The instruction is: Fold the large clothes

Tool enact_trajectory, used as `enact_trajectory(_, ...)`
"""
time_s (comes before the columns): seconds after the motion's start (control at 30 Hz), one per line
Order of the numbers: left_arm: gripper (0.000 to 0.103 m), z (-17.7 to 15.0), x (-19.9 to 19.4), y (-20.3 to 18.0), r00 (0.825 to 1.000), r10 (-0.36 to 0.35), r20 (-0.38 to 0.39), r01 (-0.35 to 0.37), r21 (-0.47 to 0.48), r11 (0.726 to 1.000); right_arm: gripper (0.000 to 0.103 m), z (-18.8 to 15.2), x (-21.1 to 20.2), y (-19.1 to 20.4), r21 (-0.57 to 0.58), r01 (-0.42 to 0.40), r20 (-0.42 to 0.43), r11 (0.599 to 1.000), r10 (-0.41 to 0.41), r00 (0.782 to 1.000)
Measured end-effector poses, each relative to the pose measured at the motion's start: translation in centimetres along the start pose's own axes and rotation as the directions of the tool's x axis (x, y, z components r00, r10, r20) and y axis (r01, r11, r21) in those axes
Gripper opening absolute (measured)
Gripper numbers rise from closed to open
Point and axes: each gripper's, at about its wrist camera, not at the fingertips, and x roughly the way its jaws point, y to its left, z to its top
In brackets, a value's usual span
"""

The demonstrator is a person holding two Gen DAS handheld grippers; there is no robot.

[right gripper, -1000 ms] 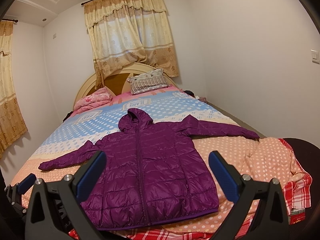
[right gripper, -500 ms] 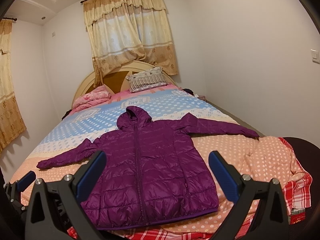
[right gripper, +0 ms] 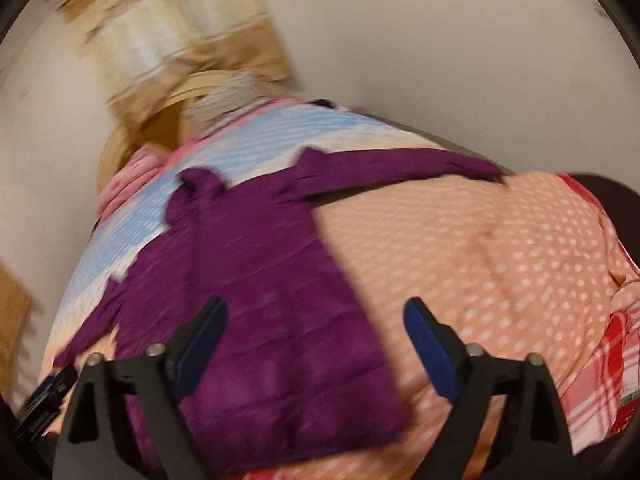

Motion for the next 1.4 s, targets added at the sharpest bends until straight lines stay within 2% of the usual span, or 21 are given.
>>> enact_trajectory(0.07, 0.102, 1.9, 1.8, 1.3, 1.000, 0.023, 0.006, -0.023, -0.008, 1.000, 0.090, 2.5, 1.6, -3.7, 0.105, 0.007, -0.024, 0.994, -0.004, 1.000)
enact_trajectory(0.1, 0.102, 2.9, 2.9, 2.0, 0.999, 0.037, 0.014, -0.037, -0.013, 0.999, 0.090, 4.3, 2.8, -6.6, 0.202, 0.007, -0.030, 0.979, -0.001, 1.000)
enact_trajectory(0.17, 0.102, 4.7, 5.2, 3.2, 0.997, 0.065, 0.038, -0.064, -0.026, 0.998, 0.090, 6.5, 4.3, -10.3, 0.322, 0.018, -0.041, 0.947, -0.005, 0.999)
enact_trajectory(0.2, 0.102, 5.3, 6.2, 3.7, 0.996, 0.075, 0.045, -0.073, -0.032, 0.997, 0.089, 8.0, 5.5, -13.0, 0.405, 0.027, -0.044, 0.914, -0.010, 0.999)
enact_trajectory(0.27, 0.102, 6.4, 8.7, 4.7, 0.995, 0.088, 0.055, -0.085, -0.049, 0.995, 0.088, 9.8, 7.3, -16.2, 0.499, 0.050, -0.048, 0.865, -0.030, 0.998)
enact_trajectory(0.33, 0.102, 7.2, 11.5, 5.4, 0.994, 0.103, 0.037, -0.101, -0.068, 0.993, 0.081, 11.7, 10.0, -18.2, 0.529, 0.088, -0.084, 0.844, -0.051, 0.995)
enact_trajectory(0.47, 0.102, 7.4, 16.7, 6.3, 0.986, 0.164, 0.003, -0.163, -0.092, 0.982, 0.081, 14.1, 15.5, -19.6, 0.565, 0.180, -0.157, 0.805, -0.109, 0.982)
enact_trajectory(0.57, 0.102, 6.7, 19.4, 6.4, 0.978, 0.207, -0.016, -0.207, -0.090, 0.974, 0.081, 14.6, 19.6, -20.2, 0.579, 0.247, -0.215, 0.777, -0.147, 0.966)
enact_trajectory(0.63, 0.102, 5.9, 20.6, 6.3, 0.977, 0.208, -0.038, -0.211, -0.088, 0.974, 0.081, 14.9, 22.0, -20.2, 0.580, 0.303, -0.250, 0.756, -0.190, 0.950)
enact_trajectory(0.7, 0.102, 5.1, 21.8, 6.6, 0.974, 0.215, -0.066, -0.220, -0.080, 0.972, 0.081, 15.3, 22.7, -20.4, 0.576, 0.351, -0.230, 0.739, -0.265, 0.936)
enact_trajectory(0.8, 0.102, 4.5, 23.3, 7.0, 0.970, 0.202, -0.136, -0.215, -0.094, 0.972, 0.080, 15.7, 23.5, -21.1, 0.591, 0.364, -0.214, 0.720, -0.295, 0.931)
enact_trajectory(0.87, 0.102, 4.1, 23.9, 7.4, 0.966, 0.192, -0.173, -0.214, -0.116, 0.970, 0.066, 15.9, 23.8, -21.0, 0.566, 0.397, -0.213, 0.722, -0.337, 0.917)
enact_trajectory(0.93, 0.102, 3.9, 24.5, 7.7, 0.965, 0.171, -0.198, -0.200, -0.136, 0.970, 0.025, 16.1, 24.2, -21.1, 0.524, 0.428, -0.212, 0.736, -0.374, 0.903)
enact_trajectory(0.97, 0.102, 3.9, 24.5, 7.8, 0.965, 0.171, -0.197, -0.200, -0.135, 0.970, 0.017, 16.2, 24.1, -21.2, 0.505, 0.419, -0.200, 0.755, -0.370, 0.907)
enact_trajectory(1.03, 0.102, 3.8, 24.6, 7.6, 0.964, 0.177, -0.196, -0.204, -0.126, 0.971, 0.010, 16.4, 23.6, -21.2, 0.483, 0.407, -0.182, 0.775, -0.366, 0.913)
enact_trajectory(1.07, 0.102, 3.8, 24.5, 7.5, 0.964, 0.177, -0.197, -0.204, -0.124, 0.971, 0.010, 16.7, 23.4, -20.8, 0.471, 0.402, -0.161, 0.785, -0.371, 0.914)
enact_trajectory(1.13, 0.102, 3.6, 24.3, 7.5, 0.965, 0.173, -0.198, -0.200, -0.126, 0.972, 0.009, 17.8, 21.9, -19.4, 0.424, 0.393, -0.093, 0.816, -0.392, 0.915)
enact_trajectory(1.2, 0.102, 3.6, 23.9, 7.4, 0.968, 0.159, -0.193, -0.186, -0.132, 0.974, 0.009, 19.6, 20.1, -16.6, 0.330, 0.385, -0.003, 0.862, -0.407, 0.914)
enact_trajectory(1.3, 0.102, 3.8, 22.6, 7.5, 0.973, 0.150, -0.175, -0.177, -0.150, 0.973, 0.009, 21.9, 17.0, -10.3, 0.170, 0.331, 0.122, 0.928, -0.353, 0.927)
enact_trajectory(1.4, 0.102, 3.9, 20.5, 7.5, 0.983, 0.118, -0.140, -0.141, -0.167, 0.976, 0.009, 23.0, 13.7, -2.3, -0.006, 0.245, 0.223, 0.970, -0.237, 0.946)
